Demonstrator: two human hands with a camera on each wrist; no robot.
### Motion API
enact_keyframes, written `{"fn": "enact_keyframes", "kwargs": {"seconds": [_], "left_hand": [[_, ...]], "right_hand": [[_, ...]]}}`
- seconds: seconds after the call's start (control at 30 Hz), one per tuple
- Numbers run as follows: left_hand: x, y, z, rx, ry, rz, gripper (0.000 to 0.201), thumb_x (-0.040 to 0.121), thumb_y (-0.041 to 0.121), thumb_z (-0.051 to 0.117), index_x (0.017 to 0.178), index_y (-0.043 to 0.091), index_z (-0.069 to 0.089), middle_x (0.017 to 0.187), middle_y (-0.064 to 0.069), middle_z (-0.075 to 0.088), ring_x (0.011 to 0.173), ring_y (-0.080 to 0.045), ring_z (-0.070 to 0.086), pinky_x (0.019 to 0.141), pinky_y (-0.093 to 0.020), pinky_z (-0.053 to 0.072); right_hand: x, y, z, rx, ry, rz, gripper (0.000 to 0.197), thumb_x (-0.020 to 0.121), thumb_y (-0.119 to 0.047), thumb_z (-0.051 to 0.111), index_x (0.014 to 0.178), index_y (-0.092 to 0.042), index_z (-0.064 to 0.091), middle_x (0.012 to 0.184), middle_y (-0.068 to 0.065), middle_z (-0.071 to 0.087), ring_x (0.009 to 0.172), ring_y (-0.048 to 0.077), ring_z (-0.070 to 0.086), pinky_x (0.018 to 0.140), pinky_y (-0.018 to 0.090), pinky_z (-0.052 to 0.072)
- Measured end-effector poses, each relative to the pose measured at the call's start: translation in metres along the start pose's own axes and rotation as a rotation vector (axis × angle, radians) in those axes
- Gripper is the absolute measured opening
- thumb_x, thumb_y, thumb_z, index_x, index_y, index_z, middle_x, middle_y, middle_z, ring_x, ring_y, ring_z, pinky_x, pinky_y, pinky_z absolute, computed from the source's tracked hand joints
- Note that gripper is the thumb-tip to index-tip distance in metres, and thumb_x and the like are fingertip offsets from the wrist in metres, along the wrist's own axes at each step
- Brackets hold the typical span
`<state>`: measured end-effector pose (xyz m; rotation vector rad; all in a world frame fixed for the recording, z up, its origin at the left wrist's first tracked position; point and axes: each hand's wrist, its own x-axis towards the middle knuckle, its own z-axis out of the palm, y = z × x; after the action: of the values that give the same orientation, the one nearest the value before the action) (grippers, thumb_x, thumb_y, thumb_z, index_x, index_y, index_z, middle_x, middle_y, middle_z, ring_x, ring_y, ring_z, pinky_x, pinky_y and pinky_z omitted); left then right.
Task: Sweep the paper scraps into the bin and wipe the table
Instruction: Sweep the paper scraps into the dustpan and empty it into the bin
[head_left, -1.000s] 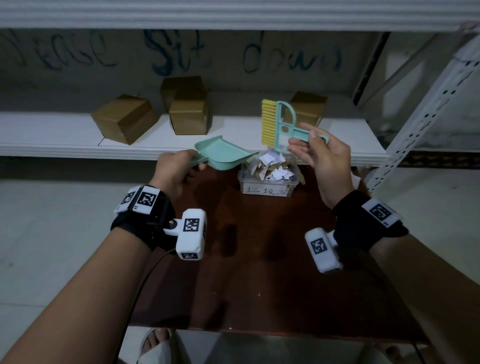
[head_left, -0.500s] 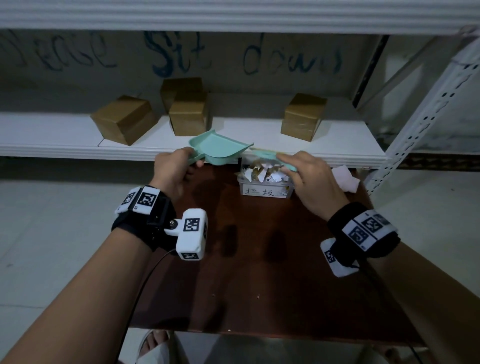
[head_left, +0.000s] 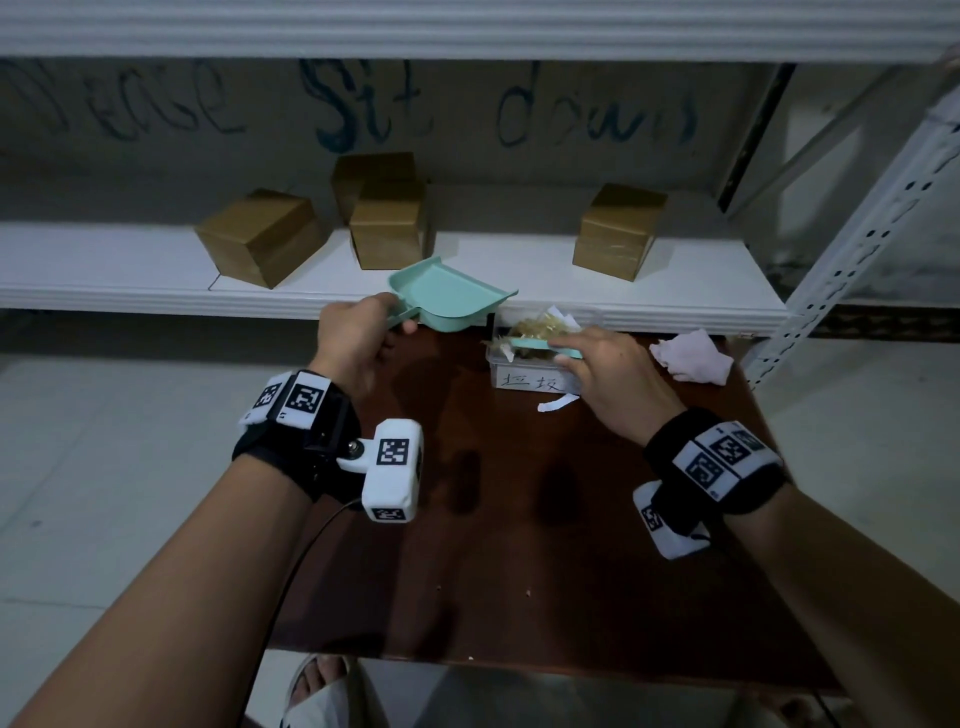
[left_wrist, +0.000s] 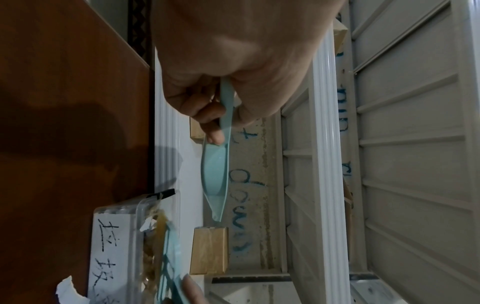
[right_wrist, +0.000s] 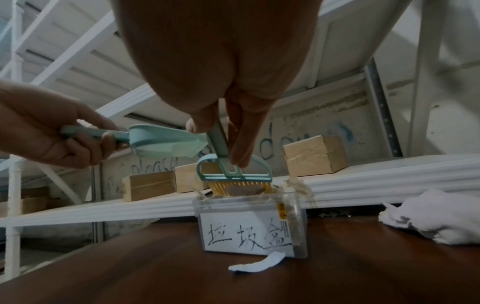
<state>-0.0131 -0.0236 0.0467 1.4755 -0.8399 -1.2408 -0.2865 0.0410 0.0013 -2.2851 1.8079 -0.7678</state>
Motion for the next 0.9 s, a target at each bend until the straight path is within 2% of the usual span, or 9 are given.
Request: {"fn": "enact_keyframes", "kwargs": {"seconds": [0.2, 0.37, 0.47, 0.57, 0.67, 0.7, 0.77, 0.83, 0.9], "left_hand": [[-0.005, 0.004, -0.005, 0.031, 0.008, 0.034, 0.020, 0.093, 0.014, 0.059, 0.077, 0.005, 0.067, 0.063, -0.007, 0.065, 0.040, -0.011, 0.039, 0.038, -0.017, 0.029], [-0.007, 0.006, -0.008, 0.026, 0.023, 0.034, 0.018, 0.094, 0.016, 0.060, 0.082, 0.006, 0.068, 0.063, -0.006, 0.066, 0.044, -0.012, 0.039, 0.044, -0.024, 0.030], [-0.007, 0.006, -0.008, 0.045, 0.036, 0.044, 0.018, 0.094, 0.017, 0.060, 0.083, 0.006, 0.068, 0.062, -0.005, 0.066, 0.043, -0.012, 0.040, 0.043, -0.023, 0.031], [-0.008, 0.006, -0.008, 0.056, 0.032, 0.051, 0.018, 0.093, 0.018, 0.060, 0.081, 0.006, 0.068, 0.065, -0.006, 0.066, 0.045, -0.012, 0.038, 0.044, -0.024, 0.030], [-0.009, 0.006, -0.008, 0.070, 0.018, 0.051, 0.017, 0.092, 0.018, 0.061, 0.082, 0.006, 0.068, 0.066, -0.007, 0.067, 0.047, -0.013, 0.037, 0.046, -0.024, 0.029], [-0.009, 0.006, -0.008, 0.073, 0.010, 0.050, 0.017, 0.093, 0.018, 0.061, 0.083, 0.006, 0.068, 0.065, -0.006, 0.066, 0.047, -0.013, 0.036, 0.046, -0.024, 0.029], [-0.010, 0.007, -0.007, 0.084, -0.011, 0.048, 0.016, 0.094, 0.018, 0.061, 0.085, 0.006, 0.068, 0.064, -0.006, 0.066, 0.046, -0.012, 0.036, 0.046, -0.024, 0.029], [-0.010, 0.006, -0.007, 0.096, -0.033, 0.043, 0.015, 0.095, 0.018, 0.062, 0.089, 0.006, 0.069, 0.064, -0.005, 0.067, 0.046, -0.011, 0.038, 0.044, -0.023, 0.030], [-0.010, 0.006, -0.007, 0.100, -0.058, 0.041, 0.016, 0.095, 0.019, 0.062, 0.091, 0.006, 0.070, 0.065, -0.006, 0.068, 0.045, -0.011, 0.039, 0.044, -0.023, 0.031]], "right_hand": [[0.005, -0.008, -0.038, 0.090, 0.227, 0.064, 0.028, 0.106, -0.020, 0.055, 0.124, -0.010, 0.074, 0.111, 0.009, 0.078, 0.090, 0.020, 0.070, 0.084, 0.034, 0.056], [0.001, 0.003, -0.055, 0.370, 0.402, 0.141, 0.028, 0.105, -0.024, 0.055, 0.122, -0.015, 0.075, 0.094, 0.006, 0.077, 0.079, 0.018, 0.074, 0.070, 0.051, 0.063], [-0.005, 0.005, -0.063, 0.372, 0.359, -0.019, 0.025, 0.102, -0.023, 0.057, 0.115, -0.015, 0.077, 0.089, 0.002, 0.078, 0.073, 0.012, 0.074, 0.065, 0.046, 0.064], [-0.012, 0.005, -0.059, 0.262, 0.204, -0.170, 0.025, 0.096, -0.020, 0.060, 0.103, -0.009, 0.081, 0.091, -0.001, 0.078, 0.069, 0.000, 0.070, 0.058, 0.035, 0.062], [-0.017, 0.007, -0.048, 0.206, 0.069, -0.202, 0.022, 0.092, -0.020, 0.064, 0.098, -0.012, 0.084, 0.090, -0.006, 0.080, 0.074, -0.013, 0.065, 0.069, 0.020, 0.057], [-0.017, 0.007, -0.045, 0.163, 0.031, -0.206, 0.023, 0.092, -0.022, 0.064, 0.099, -0.013, 0.084, 0.094, -0.005, 0.081, 0.079, -0.011, 0.067, 0.076, 0.017, 0.056], [-0.015, 0.010, -0.036, 0.043, -0.035, -0.209, 0.028, 0.093, -0.027, 0.061, 0.103, -0.014, 0.083, 0.106, -0.001, 0.081, 0.096, 0.006, 0.073, 0.090, 0.028, 0.057], [-0.015, 0.014, -0.027, -0.062, -0.105, -0.174, 0.029, 0.098, -0.030, 0.059, 0.111, -0.017, 0.081, 0.113, 0.003, 0.079, 0.105, 0.022, 0.073, 0.095, 0.039, 0.056], [-0.017, 0.016, -0.019, -0.109, -0.155, -0.124, 0.028, 0.101, -0.032, 0.060, 0.119, -0.020, 0.078, 0.120, 0.006, 0.076, 0.110, 0.027, 0.070, 0.097, 0.043, 0.055]]}}
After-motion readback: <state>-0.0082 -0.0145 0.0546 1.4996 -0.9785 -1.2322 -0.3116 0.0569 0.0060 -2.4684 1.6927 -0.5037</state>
